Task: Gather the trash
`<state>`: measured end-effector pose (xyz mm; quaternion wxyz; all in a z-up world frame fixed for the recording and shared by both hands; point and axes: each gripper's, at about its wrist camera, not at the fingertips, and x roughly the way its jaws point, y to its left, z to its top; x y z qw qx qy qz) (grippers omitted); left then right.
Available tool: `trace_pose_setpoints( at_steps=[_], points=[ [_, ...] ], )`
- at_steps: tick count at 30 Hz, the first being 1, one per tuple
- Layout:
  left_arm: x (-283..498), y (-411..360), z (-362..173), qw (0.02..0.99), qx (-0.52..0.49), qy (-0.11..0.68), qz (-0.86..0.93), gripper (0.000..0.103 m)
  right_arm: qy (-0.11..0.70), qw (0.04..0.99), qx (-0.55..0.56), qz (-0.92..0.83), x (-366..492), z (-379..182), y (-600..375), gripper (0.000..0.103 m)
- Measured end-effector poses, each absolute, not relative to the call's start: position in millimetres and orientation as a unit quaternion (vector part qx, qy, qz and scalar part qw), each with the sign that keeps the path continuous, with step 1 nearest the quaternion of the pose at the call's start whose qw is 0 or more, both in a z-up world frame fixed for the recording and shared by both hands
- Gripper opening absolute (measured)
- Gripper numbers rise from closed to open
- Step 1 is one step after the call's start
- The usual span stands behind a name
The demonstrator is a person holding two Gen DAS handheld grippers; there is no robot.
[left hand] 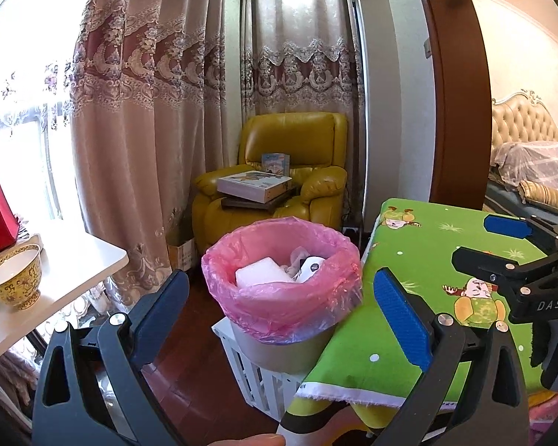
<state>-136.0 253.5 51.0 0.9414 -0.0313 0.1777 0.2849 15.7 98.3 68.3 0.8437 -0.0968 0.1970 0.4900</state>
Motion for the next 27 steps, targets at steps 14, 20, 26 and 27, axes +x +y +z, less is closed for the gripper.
trace_pose_setpoints(
  at_steps=[14,20,26,27],
  points=[
    [-134.3,255.4,48.3,0.941,-0.034,0.184,0.282,0.095,0.189,0.845,-0.101,0.490,11.6,68.2,98.1,0.098],
    [-134.2,255.0,48.3,0.941,-0.034,0.184,0.282,0.095,0.191,0.845,-0.101,0.490,11.2,67.9,98.6,0.098],
    [-134.3,254.9,48.2,0.941,-0.034,0.184,0.282,0.095,0.192,0.845,-0.102,0.490,11.0,67.5,99.2,0.098],
    [-134.5,254.9,48.3,0.941,-0.033,0.184,0.282,0.095,0.191,0.845,-0.101,0.490,11.0,67.7,99.0,0.098]
  ],
)
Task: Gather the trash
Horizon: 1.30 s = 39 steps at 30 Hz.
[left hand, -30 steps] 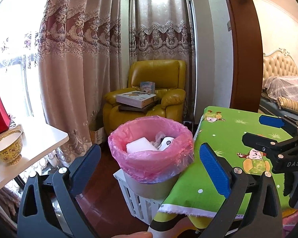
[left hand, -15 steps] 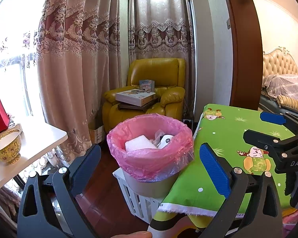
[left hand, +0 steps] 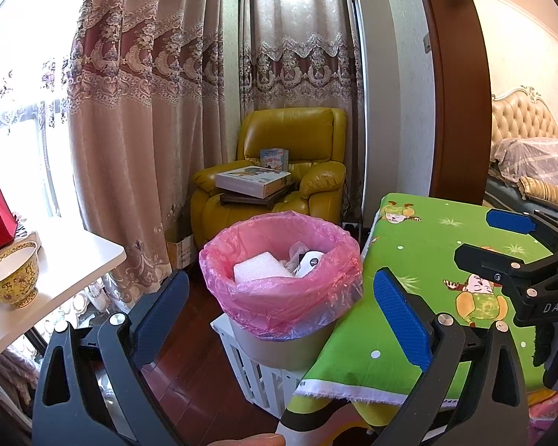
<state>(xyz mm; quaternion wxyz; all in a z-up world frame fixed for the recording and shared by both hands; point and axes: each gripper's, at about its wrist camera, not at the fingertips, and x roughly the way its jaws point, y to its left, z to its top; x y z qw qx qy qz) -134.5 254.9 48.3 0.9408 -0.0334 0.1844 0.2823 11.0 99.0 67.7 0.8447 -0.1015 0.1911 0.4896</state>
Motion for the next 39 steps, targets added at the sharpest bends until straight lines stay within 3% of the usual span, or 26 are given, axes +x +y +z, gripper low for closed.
trace_pose_setpoints(
  at_steps=[39],
  points=[
    [-134.8,262.4,48.1,0.941,-0.029,0.183,0.283,0.095,0.195,0.842,-0.103,0.492,7.1,64.3,102.5,0.098]
  ],
)
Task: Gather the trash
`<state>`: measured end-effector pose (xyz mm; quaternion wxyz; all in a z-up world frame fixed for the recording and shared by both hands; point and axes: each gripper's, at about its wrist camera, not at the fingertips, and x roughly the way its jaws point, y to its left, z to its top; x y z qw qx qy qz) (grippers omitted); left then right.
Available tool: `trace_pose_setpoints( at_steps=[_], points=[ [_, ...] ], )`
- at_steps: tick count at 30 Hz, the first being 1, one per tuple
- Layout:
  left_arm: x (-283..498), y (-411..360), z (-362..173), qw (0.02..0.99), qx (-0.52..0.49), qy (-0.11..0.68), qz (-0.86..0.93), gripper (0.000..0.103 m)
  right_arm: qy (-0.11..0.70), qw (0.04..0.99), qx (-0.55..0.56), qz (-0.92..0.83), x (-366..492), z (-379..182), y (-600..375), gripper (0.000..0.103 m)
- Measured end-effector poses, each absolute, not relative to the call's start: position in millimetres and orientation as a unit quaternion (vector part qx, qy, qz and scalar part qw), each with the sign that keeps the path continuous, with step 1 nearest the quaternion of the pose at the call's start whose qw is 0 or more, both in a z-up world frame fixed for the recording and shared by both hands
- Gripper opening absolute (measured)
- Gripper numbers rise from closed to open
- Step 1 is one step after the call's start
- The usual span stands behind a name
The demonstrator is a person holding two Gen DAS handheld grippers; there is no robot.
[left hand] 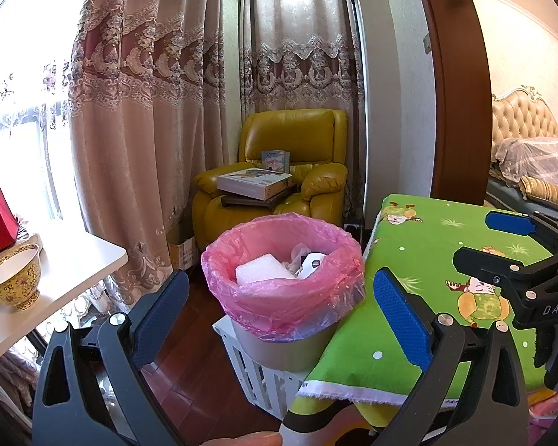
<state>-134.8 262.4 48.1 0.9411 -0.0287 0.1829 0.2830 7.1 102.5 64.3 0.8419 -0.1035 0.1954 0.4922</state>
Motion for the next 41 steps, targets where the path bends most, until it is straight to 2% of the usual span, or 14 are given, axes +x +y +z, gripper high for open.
trace_pose_setpoints(
  at_steps=[32,41],
  points=[
    [-125,273,34,0.925,-0.022,0.208,0.318,0.095,0.200,0.842,-0.101,0.490,1,60,102,0.098],
    [-86,260,42,0.928,-0.029,0.250,0.275,0.095,0.191,0.866,-0.102,0.450,15,67,50,0.098]
  ],
)
